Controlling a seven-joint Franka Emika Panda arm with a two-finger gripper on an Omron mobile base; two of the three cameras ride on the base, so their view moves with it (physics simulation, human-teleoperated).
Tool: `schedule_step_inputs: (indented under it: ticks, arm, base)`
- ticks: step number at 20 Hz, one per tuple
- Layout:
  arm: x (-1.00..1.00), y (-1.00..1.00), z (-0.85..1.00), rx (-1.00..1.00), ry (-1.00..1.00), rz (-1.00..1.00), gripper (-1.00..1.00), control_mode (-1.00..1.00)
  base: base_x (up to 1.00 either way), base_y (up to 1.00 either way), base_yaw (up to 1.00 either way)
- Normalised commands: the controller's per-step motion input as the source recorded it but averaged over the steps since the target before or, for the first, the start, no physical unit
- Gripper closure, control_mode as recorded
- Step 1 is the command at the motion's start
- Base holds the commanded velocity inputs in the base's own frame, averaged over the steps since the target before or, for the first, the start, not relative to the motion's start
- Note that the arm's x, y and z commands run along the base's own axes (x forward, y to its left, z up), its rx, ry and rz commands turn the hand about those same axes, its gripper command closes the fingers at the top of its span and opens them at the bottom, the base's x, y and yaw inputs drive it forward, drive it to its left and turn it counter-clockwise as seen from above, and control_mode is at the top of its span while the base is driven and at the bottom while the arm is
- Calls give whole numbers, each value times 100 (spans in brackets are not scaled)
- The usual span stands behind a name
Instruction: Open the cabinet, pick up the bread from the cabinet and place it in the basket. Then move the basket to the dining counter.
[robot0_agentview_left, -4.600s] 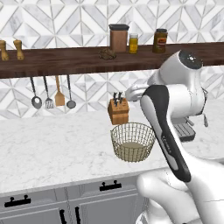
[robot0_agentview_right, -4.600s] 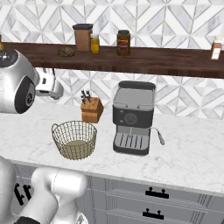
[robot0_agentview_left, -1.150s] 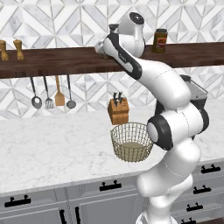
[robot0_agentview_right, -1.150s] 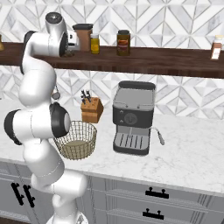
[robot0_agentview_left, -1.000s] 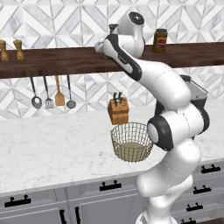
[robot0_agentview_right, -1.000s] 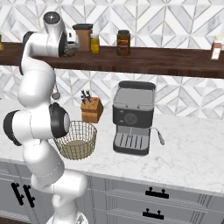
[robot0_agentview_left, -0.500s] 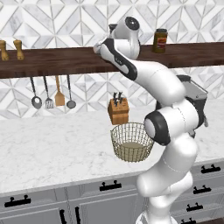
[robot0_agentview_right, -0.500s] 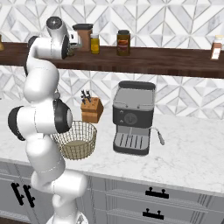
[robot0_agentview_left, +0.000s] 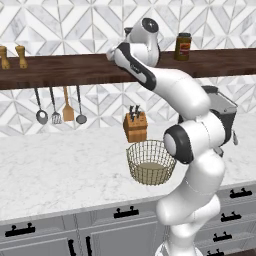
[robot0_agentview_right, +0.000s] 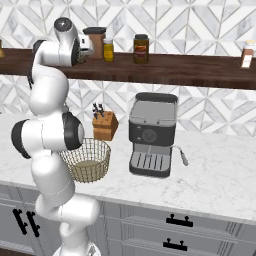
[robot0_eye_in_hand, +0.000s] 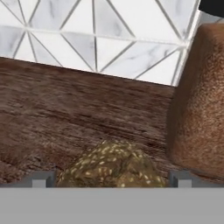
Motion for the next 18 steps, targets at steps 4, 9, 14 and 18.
schedule_step_inputs:
  ticks: [4, 9, 14, 18]
  arm:
    - [-31, 0, -54, 0, 6, 0, -100, -100]
    - [-14, 4, -65, 0, 9, 0, 100, -100]
    - [-18, 12, -69, 0, 15, 0, 100, -100]
    - [-100, 0, 2, 0, 1, 0, 100, -100]
  base:
    - [0, 0, 0]
    - [0, 0, 0]
    - [0, 0, 0]
    - [0, 0, 0]
